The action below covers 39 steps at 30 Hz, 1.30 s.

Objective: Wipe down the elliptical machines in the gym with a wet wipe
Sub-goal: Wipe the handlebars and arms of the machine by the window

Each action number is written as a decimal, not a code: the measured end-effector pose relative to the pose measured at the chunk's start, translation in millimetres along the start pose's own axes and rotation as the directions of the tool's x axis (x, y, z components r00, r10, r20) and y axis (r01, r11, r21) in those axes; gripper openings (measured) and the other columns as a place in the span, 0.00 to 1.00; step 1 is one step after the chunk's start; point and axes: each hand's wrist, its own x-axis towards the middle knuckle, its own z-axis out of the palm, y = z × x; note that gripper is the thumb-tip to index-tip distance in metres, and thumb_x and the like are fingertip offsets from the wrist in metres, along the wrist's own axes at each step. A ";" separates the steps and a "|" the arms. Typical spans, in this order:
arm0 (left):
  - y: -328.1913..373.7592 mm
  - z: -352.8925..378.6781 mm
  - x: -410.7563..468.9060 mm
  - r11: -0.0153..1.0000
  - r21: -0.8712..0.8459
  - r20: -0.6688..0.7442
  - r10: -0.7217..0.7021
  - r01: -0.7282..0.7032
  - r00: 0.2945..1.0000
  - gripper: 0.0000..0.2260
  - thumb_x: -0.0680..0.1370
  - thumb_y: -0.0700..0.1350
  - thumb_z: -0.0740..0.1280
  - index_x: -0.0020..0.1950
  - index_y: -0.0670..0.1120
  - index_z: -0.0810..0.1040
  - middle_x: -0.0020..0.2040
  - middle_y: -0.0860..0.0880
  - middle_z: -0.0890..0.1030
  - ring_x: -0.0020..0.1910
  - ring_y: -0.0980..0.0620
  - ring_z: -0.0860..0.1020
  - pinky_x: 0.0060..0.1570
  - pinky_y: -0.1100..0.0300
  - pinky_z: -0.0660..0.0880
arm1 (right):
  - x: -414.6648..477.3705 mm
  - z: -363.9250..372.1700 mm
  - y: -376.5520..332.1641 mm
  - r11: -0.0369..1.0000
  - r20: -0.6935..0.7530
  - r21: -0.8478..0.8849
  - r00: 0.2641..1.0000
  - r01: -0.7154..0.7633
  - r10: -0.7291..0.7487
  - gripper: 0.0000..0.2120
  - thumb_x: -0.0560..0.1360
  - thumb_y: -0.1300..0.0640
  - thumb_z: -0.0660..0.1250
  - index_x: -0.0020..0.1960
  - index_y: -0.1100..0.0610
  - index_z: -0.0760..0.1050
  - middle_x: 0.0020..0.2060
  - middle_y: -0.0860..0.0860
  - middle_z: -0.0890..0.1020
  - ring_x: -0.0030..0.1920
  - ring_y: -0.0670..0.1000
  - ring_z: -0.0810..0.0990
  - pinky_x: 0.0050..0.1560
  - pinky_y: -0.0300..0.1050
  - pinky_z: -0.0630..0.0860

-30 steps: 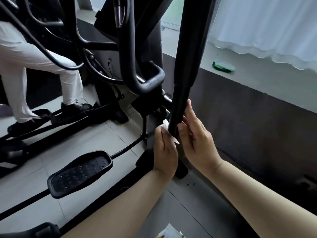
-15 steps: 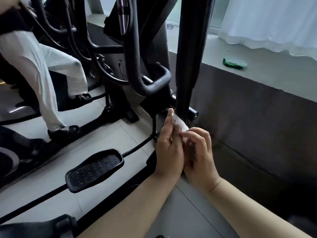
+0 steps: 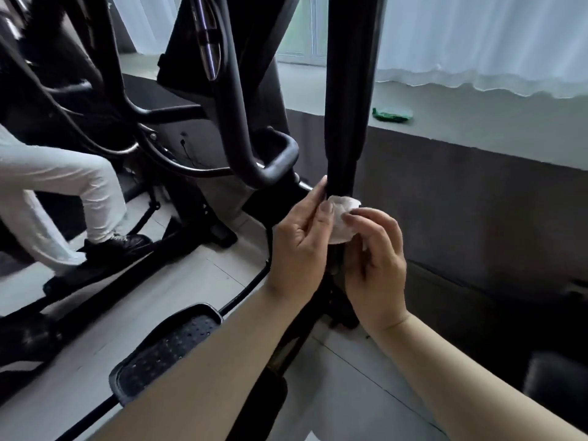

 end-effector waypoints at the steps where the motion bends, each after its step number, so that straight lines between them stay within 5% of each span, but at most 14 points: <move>1: -0.7 -3.1 2.2 1.000 0.013 0.016 0.014 -0.014 1.000 0.19 0.84 0.47 0.61 0.74 0.44 0.74 0.61 0.51 0.84 0.62 0.52 0.82 0.65 0.47 0.77 | -10.2 4.3 -1.1 1.000 0.001 -0.018 1.000 0.003 -0.003 0.12 0.76 0.74 0.65 0.59 0.68 0.79 0.59 0.61 0.76 0.63 0.52 0.77 0.66 0.45 0.73; 6: -1.2 -9.7 5.3 1.000 -0.007 0.072 0.018 -0.017 0.997 0.16 0.86 0.42 0.60 0.74 0.45 0.75 0.60 0.55 0.84 0.60 0.58 0.81 0.63 0.60 0.76 | -17.6 19.3 -13.2 0.995 -0.140 0.011 0.985 -0.095 0.096 0.11 0.79 0.65 0.68 0.60 0.67 0.79 0.61 0.60 0.77 0.64 0.54 0.78 0.64 0.54 0.78; 10: -1.6 -13.1 5.0 0.998 -0.055 0.121 -0.009 0.016 0.993 0.16 0.85 0.41 0.62 0.73 0.46 0.75 0.50 0.55 0.84 0.50 0.59 0.81 0.53 0.69 0.76 | -3.2 26.2 -19.7 0.991 -0.213 0.075 0.969 -0.109 0.123 0.14 0.78 0.71 0.67 0.63 0.67 0.77 0.62 0.61 0.76 0.65 0.50 0.78 0.66 0.49 0.77; 13: -6.9 -15.7 4.2 1.000 -0.016 0.140 0.002 0.000 0.990 0.17 0.85 0.39 0.61 0.74 0.43 0.75 0.63 0.47 0.83 0.60 0.55 0.82 0.63 0.64 0.75 | -32.8 32.0 -5.4 0.969 -0.168 -0.051 0.958 -0.244 0.232 0.11 0.79 0.68 0.67 0.61 0.65 0.79 0.61 0.55 0.78 0.62 0.47 0.78 0.65 0.50 0.78; 17: -16.0 -18.9 7.0 1.000 -0.015 0.148 -0.004 0.006 0.989 0.17 0.85 0.39 0.62 0.73 0.45 0.76 0.60 0.42 0.84 0.43 0.59 0.80 0.49 0.67 0.76 | -53.0 29.3 -0.8 0.863 -0.088 -0.063 0.864 -0.502 0.496 0.06 0.83 0.59 0.64 0.56 0.55 0.80 0.52 0.47 0.82 0.52 0.44 0.80 0.59 0.57 0.77; 19: -20.0 -21.3 8.5 1.000 -0.018 0.173 -0.019 0.022 0.985 0.17 0.85 0.38 0.63 0.73 0.45 0.76 0.60 0.48 0.85 0.52 0.59 0.83 0.58 0.64 0.77 | -40.1 31.6 -11.4 0.889 -0.099 -0.029 0.887 -0.456 0.452 0.10 0.84 0.58 0.63 0.61 0.57 0.80 0.56 0.48 0.83 0.57 0.46 0.80 0.62 0.55 0.78; 22: -23.6 -24.6 9.9 0.998 -0.043 0.209 -0.043 0.053 0.977 0.17 0.84 0.36 0.63 0.73 0.44 0.76 0.58 0.54 0.85 0.58 0.58 0.83 0.58 0.66 0.76 | -22.6 40.6 -19.1 0.948 -0.207 -0.018 0.928 -0.319 0.309 0.17 0.82 0.65 0.65 0.69 0.64 0.76 0.68 0.56 0.77 0.69 0.50 0.77 0.70 0.51 0.74; 26: -28.2 -26.3 11.0 0.999 -0.016 0.219 -0.032 0.036 0.975 0.16 0.84 0.38 0.64 0.72 0.44 0.76 0.59 0.52 0.85 0.59 0.58 0.82 0.60 0.66 0.76 | -48.4 48.2 0.0 0.951 -0.244 -0.112 0.935 -0.289 0.256 0.12 0.79 0.70 0.67 0.61 0.66 0.80 0.65 0.58 0.79 0.67 0.51 0.78 0.67 0.51 0.76; 29: -35.0 -23.3 8.1 1.000 0.015 0.216 -0.003 0.000 0.976 0.18 0.84 0.39 0.65 0.74 0.44 0.74 0.66 0.47 0.82 0.65 0.52 0.80 0.68 0.60 0.74 | -81.4 49.6 15.1 0.857 -0.149 -0.133 0.865 -0.497 0.479 0.06 0.80 0.62 0.69 0.55 0.62 0.81 0.57 0.53 0.84 0.57 0.48 0.81 0.62 0.59 0.78; 31: -39.9 -22.6 6.6 0.999 0.048 0.207 0.005 -0.015 0.978 0.18 0.84 0.39 0.65 0.74 0.43 0.74 0.63 0.45 0.83 0.58 0.52 0.82 0.63 0.60 0.76 | -86.0 47.8 15.5 0.831 -0.120 -0.099 0.835 -0.548 0.537 0.08 0.81 0.57 0.68 0.54 0.61 0.81 0.51 0.52 0.84 0.51 0.44 0.80 0.58 0.62 0.78; 33: -43.4 -23.6 7.4 0.998 0.066 0.209 0.002 -0.016 0.978 0.17 0.84 0.39 0.65 0.73 0.42 0.75 0.59 0.48 0.85 0.52 0.59 0.83 0.61 0.64 0.76 | -77.2 48.2 11.0 0.875 -0.152 -0.111 0.878 -0.472 0.454 0.10 0.82 0.60 0.67 0.61 0.63 0.81 0.59 0.55 0.84 0.60 0.48 0.81 0.65 0.57 0.77; 35: -46.4 -25.1 9.9 0.999 0.048 0.234 -0.024 0.013 0.972 0.17 0.84 0.39 0.64 0.73 0.42 0.75 0.61 0.52 0.83 0.61 0.59 0.81 0.68 0.60 0.74 | -65.4 51.7 5.6 0.919 -0.231 -0.105 0.908 -0.380 0.349 0.14 0.81 0.66 0.66 0.66 0.63 0.79 0.66 0.58 0.80 0.68 0.51 0.78 0.69 0.50 0.75; 39: -50.7 -29.3 11.6 0.998 0.042 0.296 -0.061 0.051 0.953 0.16 0.84 0.39 0.64 0.73 0.43 0.75 0.59 0.57 0.84 0.63 0.58 0.80 0.70 0.59 0.72 | -68.6 64.8 11.5 0.924 -0.292 -0.122 0.903 -0.361 0.315 0.12 0.81 0.67 0.64 0.63 0.66 0.79 0.63 0.59 0.81 0.65 0.52 0.80 0.66 0.50 0.77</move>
